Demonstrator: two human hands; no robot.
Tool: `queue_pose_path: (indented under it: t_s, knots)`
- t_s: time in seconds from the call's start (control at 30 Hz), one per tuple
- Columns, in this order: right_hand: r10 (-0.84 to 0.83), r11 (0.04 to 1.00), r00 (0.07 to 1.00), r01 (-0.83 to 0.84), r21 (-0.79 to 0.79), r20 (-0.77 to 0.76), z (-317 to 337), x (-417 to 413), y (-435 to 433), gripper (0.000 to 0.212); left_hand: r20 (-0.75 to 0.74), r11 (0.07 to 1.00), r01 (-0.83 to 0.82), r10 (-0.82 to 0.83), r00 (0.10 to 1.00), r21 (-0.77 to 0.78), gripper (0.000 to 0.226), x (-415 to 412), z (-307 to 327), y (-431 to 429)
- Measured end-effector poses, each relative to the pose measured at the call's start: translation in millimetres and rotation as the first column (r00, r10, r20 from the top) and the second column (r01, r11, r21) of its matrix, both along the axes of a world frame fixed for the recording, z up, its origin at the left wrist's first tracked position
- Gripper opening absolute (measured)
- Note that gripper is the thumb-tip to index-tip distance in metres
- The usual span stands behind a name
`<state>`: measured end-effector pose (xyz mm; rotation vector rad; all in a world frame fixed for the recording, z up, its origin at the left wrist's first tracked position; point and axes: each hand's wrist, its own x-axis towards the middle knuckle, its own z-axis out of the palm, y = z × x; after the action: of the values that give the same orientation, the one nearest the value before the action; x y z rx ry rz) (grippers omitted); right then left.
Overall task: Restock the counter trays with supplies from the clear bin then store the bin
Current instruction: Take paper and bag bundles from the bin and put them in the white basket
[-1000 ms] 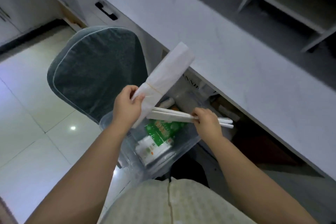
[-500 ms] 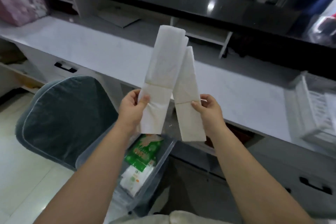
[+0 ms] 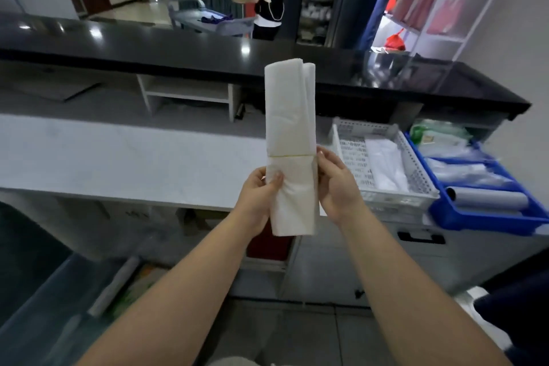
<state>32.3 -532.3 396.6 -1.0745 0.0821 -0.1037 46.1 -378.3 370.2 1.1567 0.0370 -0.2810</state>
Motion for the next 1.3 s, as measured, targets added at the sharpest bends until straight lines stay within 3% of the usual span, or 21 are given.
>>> queue_pose_path:
  t_s: [0.2,0.37,0.47,0.6,0.77,0.93,1.2,1.3]
  knots:
    - [-0.083,0.977,0.996,0.074,-0.200,-0.037,-2,-14,-102,0.045,-0.018,0.997,0.077,-0.077,0.997,0.005,0.028,-3,-7,-107]
    - [-0.112,0.989,0.985,0.096,-0.115,-0.135,-8,-8,-159,0.048,-0.086,0.957,0.283,-0.277,0.957,0.071,0.052,21,-14,-150]
    - [-0.124,0.988,0.975,0.105,-0.109,-0.183,-10,7,-187,0.046,-0.070,0.912,0.391,-0.385,0.920,0.122,0.042,46,-12,-170]
    - [-0.134,0.987,0.967,0.111,-0.116,-0.217,-11,41,-215,0.039,-0.098,0.894,0.424,-0.414,0.905,0.147,0.036,92,-8,-195]
    - [-0.183,0.966,0.955,0.130,-0.223,-0.234,-16,92,-243,0.041,-0.133,0.855,0.496,-0.480,0.867,0.149,0.024,153,-8,-221]
    - [-0.186,0.947,0.929,0.082,-0.312,-0.321,-35,137,-271,0.038,-0.161,0.775,0.559,-0.536,0.828,0.295,0.024,203,-12,-243]
    - [-0.120,0.975,0.870,0.012,-0.222,-0.478,-81,177,-294,0.029,-0.224,0.726,0.433,-0.373,0.900,0.535,0.021,235,-27,-272]
    - [-0.099,0.971,0.837,-0.036,-0.236,-0.538,-91,186,-293,0.026,-0.080,0.559,0.243,-0.300,0.950,0.793,0.023,240,-31,-272]
